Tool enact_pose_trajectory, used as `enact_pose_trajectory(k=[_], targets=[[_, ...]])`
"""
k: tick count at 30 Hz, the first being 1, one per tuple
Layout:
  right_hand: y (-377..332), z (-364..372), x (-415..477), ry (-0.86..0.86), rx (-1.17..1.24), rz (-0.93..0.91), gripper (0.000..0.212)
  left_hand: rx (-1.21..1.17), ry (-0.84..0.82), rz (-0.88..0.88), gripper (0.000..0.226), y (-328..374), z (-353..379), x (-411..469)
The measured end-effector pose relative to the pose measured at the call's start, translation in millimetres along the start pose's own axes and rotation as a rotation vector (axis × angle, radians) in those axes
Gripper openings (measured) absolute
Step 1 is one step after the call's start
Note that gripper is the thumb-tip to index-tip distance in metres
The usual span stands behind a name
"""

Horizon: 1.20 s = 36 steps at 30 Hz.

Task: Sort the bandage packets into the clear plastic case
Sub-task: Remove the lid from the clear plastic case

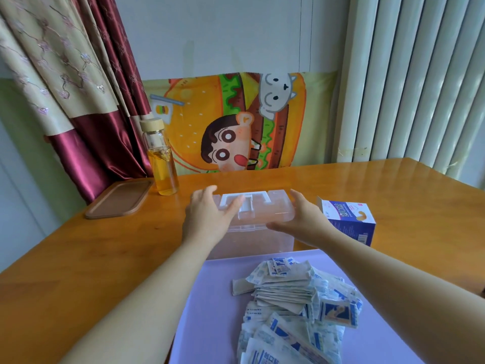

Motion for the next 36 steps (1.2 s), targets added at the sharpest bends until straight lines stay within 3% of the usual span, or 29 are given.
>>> enact_pose_trajectory(k=[2,5,14,18,21,25,33,36], targets=[[2,0,1,-0.015,0.071,0.022,0.099,-0.152,-0.044,-0.162,0.086,-8,2,-3],[2,-3,4,0.023,0.121,0.015,0.094,-0.244,-0.038,-0.200,0.089,-10,-3,-1],[-16,-26,28,0.237,0.381,0.038,0.083,-0.666,0.105,-0.269,0.070,-2,-30,26],[-19,-27,24,0.318,0.395,-0.008,0.054,-0.741,0.147,-0.264,0.055,-7,-31,30],[-14,-15,17,0.254,0.197,-0.110,0.030,-0.635,0.179,-0.244,0.042,-10,-28,30],[-10,10,4,-0.219,-0.217,-0.234,0.032,-0.439,0.196,-0.224,0.022,-6,-27,29],[-12,9,1,-0.189,-0.209,-0.326,0.019,-0.207,0.298,0.033,0.011,11,-31,46],[-9,9,2,-0.200,-0.200,-0.339,0.018,-0.065,0.210,0.156,0.013,13,-23,55]])
Point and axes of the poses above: each hand's wrist, its own x-axis towards the middle knuckle, its own z-axis out of the palm, y = z × x, the point moved 3 cm from there along x, towards the middle knuckle
